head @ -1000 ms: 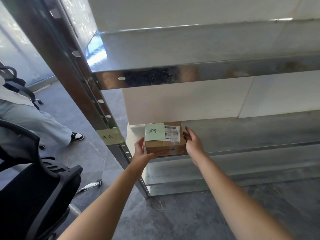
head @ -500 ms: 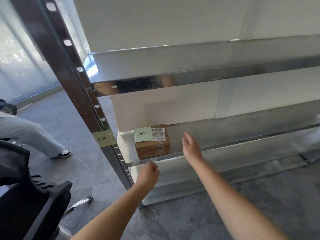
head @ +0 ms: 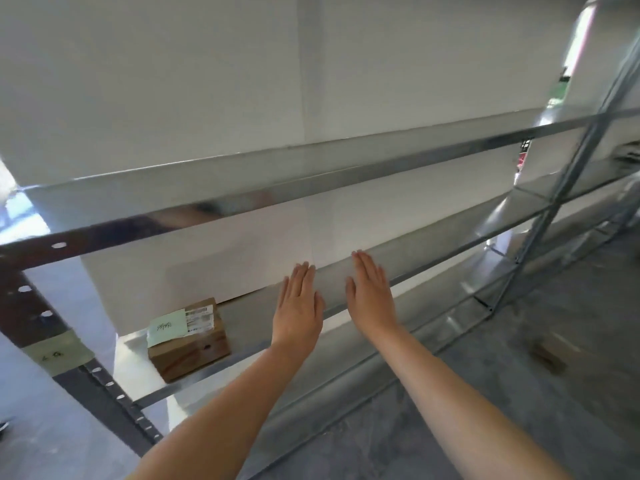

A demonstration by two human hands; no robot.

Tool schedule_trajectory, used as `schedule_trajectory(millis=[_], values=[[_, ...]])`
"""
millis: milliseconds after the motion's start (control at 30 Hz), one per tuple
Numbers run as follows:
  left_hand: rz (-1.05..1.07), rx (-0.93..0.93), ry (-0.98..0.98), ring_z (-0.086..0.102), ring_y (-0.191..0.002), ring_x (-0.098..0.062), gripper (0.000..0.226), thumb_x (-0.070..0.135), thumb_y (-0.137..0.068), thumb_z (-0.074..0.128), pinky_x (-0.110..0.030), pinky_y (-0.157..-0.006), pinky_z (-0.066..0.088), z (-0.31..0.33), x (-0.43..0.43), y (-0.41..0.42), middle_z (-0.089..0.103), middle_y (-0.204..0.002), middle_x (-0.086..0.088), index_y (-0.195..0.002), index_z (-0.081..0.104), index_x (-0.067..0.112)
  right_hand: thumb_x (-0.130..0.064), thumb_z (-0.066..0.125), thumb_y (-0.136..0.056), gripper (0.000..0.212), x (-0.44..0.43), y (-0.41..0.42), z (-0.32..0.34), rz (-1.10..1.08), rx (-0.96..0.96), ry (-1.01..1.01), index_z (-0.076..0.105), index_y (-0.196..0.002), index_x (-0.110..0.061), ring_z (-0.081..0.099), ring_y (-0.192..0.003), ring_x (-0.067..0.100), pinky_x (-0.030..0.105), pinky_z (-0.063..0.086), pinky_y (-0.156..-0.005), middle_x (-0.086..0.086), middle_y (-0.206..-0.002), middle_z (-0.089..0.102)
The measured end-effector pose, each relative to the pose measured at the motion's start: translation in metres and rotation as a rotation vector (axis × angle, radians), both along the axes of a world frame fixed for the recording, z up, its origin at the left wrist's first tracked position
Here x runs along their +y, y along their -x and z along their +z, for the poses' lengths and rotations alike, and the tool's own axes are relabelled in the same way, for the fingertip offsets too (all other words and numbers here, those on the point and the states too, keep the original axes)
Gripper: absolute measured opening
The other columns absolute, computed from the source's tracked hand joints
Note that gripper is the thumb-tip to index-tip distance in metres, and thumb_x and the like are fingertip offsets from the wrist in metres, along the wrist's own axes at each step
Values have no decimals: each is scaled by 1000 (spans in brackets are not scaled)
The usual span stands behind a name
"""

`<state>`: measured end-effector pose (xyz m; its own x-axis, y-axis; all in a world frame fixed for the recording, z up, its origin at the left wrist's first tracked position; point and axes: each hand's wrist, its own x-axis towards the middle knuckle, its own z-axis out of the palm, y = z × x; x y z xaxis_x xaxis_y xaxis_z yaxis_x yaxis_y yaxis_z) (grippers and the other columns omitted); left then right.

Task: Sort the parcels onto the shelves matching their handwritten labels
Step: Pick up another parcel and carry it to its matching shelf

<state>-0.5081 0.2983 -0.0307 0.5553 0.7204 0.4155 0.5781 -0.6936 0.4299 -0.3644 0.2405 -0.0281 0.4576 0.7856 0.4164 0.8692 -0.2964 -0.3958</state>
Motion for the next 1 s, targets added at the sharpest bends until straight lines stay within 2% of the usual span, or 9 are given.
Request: schedule_trajectory(millis=[200, 267, 367, 467, 600, 667, 767, 900, 1000], values=[[-100, 90, -165, -9, -153, -16, 56, 34, -106, 12, -36, -125, -8, 15, -50, -112, -4, -167, 1, -158, 3, 16, -22, 31, -107, 57, -62, -101, 37, -133, -73, -64, 14, -159, -7, 7, -155, 17, 38, 6, -127, 7, -167, 14], [-159, 115, -189, -6, -153, -18, 57, 38, -105, 2, -37, -122, -6, 14, -75, -147, -3, -166, 0, -157, 4, 16, -20, 33, -106, 58, -85, -130, 40, -185, -85, -62, 14, -158, -6, 8, -155, 19, 36, 2, -127, 9, -167, 14], [-223, 126, -240, 9, -152, -21, 63, 43, -102, -5, -40, -121, 5, 17, -110, -197, 12, -165, -4, -155, 14, 13, -21, 33, -106, 57, -123, -167, 40, -273, -92, -48, 15, -158, -4, 8, -155, 19, 36, -1, -126, 10, -167, 15], [-295, 136, -263, -8, -152, -21, 60, 40, -103, -3, -41, -125, -5, 24, -134, -250, -10, -164, -3, -157, 0, 14, -23, 32, -106, 57, -161, -205, 44, -375, -112, -46, 15, -158, -4, 7, -155, 18, 38, -1, -127, 9, -167, 15], [-395, 100, -318, 15, -152, -24, 60, 38, -104, 16, -44, -124, 9, 34, -159, -312, 15, -164, -8, -156, 21, 8, -23, 32, -105, 59, -208, -260, 52, -543, -117, -62, 12, -159, -8, 4, -155, 16, 40, 2, -127, 5, -168, 12], [-461, 82, -329, 19, -151, -24, 59, 36, -104, 21, -44, -124, 14, 33, -168, -341, 21, -163, -10, -155, 23, 7, -24, 33, -105, 59, -229, -281, 56, -616, -119, -62, 13, -159, -8, 6, -155, 17, 41, 2, -127, 5, -167, 14], [-549, 71, -324, 22, -150, -24, 60, 36, -103, 19, -42, -121, 10, 34, -180, -384, 26, -162, -11, -154, 27, 6, -25, 32, -105, 59, -250, -309, 61, -706, -131, -40, 15, -159, -8, 6, -155, 17, 41, 2, -127, 5, -167, 15], [-662, 31, -300, 18, -151, -22, 67, 42, -104, 0, -38, -122, 1, 32, -190, -442, 24, -163, -9, -155, 27, 8, -26, 33, -105, 58, -261, -347, 64, -790, -142, -25, 18, -158, -7, 8, -155, 17, 41, 3, -127, 5, -167, 18], [-755, -17, -321, 23, -151, -23, 60, 38, -105, 14, -40, -122, 7, 38, -193, -486, 28, -162, -10, -153, 30, 6, -27, 32, -106, 58, -261, -382, 69, -858, -129, -10, 17, -158, -8, 6, -155, 16, 41, 2, -127, 5, -167, 16]])
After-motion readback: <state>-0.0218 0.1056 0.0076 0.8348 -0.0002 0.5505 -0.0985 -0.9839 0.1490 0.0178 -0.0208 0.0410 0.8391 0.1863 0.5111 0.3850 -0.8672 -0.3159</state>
